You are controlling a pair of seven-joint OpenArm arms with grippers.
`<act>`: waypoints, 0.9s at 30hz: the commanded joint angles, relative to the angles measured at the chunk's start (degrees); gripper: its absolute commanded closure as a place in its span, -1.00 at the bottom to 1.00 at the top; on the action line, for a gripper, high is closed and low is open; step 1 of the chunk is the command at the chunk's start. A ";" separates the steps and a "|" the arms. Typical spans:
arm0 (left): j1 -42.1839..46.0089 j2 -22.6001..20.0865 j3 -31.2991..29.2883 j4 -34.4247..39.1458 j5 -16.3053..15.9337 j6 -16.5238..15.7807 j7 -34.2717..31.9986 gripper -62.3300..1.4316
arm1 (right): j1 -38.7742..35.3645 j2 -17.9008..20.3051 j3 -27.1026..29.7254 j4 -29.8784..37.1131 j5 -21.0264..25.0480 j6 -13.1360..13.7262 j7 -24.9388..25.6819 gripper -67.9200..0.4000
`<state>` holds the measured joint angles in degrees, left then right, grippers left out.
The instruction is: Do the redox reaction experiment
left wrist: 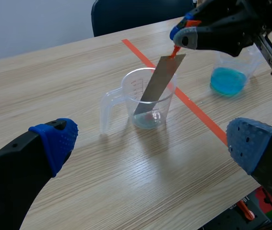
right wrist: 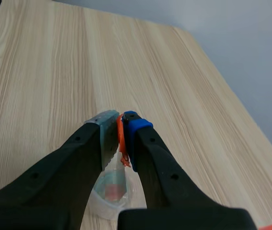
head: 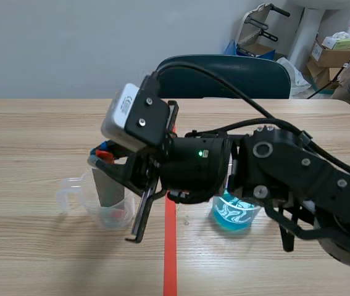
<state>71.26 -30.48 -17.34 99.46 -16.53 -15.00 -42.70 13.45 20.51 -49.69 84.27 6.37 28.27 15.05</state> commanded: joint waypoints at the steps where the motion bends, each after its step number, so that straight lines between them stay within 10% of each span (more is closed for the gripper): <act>1: -0.39 0.28 -0.37 0.55 -0.15 0.33 -0.83 -1.00 | 2.60 -0.20 0.22 0.96 2.99 0.00 -1.31 0.97; 15: -2.73 0.28 -0.37 0.55 -0.17 0.48 -0.81 -1.00 | 10.34 -0.24 0.22 6.56 22.36 0.24 -24.28 0.97; 27: -2.71 0.28 -0.35 0.55 0.07 0.42 -0.79 -1.00 | 11.47 -0.22 0.24 16.46 28.76 -3.69 -38.91 0.97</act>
<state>68.55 -30.48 -17.34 99.46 -16.12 -14.61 -42.68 23.31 20.49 -49.69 99.07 34.17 25.32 -24.23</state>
